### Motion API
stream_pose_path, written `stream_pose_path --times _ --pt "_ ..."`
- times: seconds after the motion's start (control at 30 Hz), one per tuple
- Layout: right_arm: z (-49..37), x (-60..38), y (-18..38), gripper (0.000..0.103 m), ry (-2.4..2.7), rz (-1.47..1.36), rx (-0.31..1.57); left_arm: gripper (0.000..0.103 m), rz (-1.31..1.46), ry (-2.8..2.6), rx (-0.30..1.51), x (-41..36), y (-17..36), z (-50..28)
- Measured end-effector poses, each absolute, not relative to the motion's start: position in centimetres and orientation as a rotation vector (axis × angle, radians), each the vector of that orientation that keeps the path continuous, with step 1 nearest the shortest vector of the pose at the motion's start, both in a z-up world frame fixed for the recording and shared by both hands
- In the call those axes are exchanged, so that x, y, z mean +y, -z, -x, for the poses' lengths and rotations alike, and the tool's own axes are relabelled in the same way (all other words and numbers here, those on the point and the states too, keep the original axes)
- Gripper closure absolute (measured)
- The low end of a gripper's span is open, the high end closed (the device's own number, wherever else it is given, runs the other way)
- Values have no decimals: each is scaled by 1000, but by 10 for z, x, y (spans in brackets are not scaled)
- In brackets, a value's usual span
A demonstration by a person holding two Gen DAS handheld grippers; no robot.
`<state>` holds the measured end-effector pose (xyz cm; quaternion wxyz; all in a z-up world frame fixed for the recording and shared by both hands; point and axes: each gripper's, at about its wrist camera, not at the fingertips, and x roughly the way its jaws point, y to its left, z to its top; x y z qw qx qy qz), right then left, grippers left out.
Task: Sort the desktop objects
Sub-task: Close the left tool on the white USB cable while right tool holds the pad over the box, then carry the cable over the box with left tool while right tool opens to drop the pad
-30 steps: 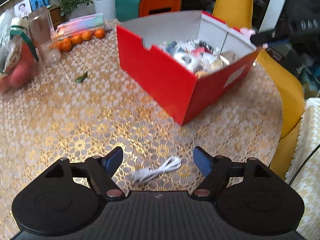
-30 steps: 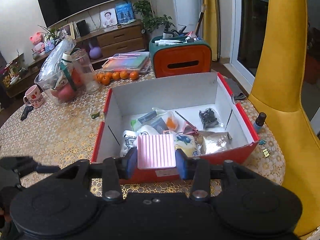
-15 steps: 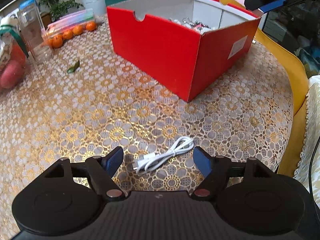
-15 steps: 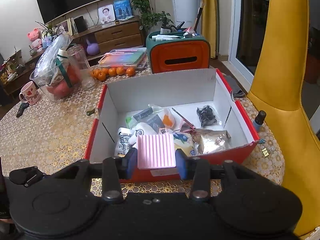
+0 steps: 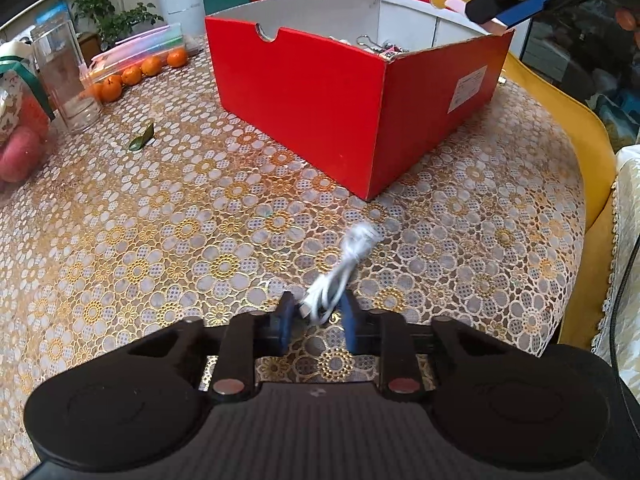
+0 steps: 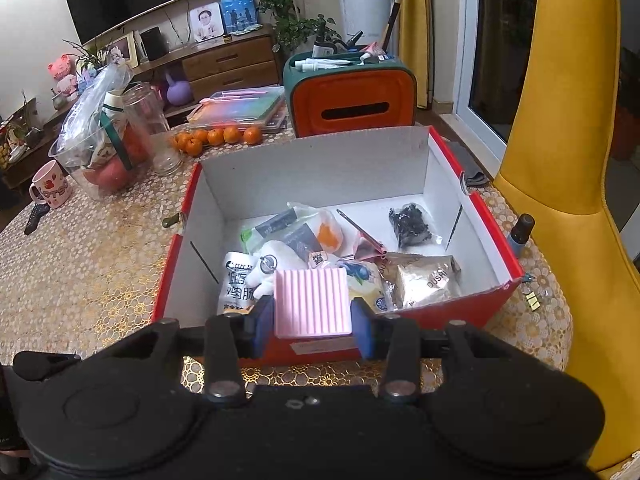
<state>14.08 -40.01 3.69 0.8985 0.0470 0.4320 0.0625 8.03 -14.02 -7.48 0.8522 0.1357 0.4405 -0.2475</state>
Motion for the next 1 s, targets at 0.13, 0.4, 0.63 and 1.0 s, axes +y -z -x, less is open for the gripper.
stream_pose_path --times 0.13,0.4,0.63,1.0 --pt "-141 -401 -36 62 -128 -97 895 92 -262 523 906 -138 70 -77" --pt "-139 -406 -38 62 -121 -102 887 97 -236 533 850 -132 42 -68" --pt "-137 -407 -42 62 -127 -105 876 101 -205 539 803 -126 10 -64" --pt "-136 -410 -45 62 -131 -112 868 101 -136 585 767 -126 -38 -73"
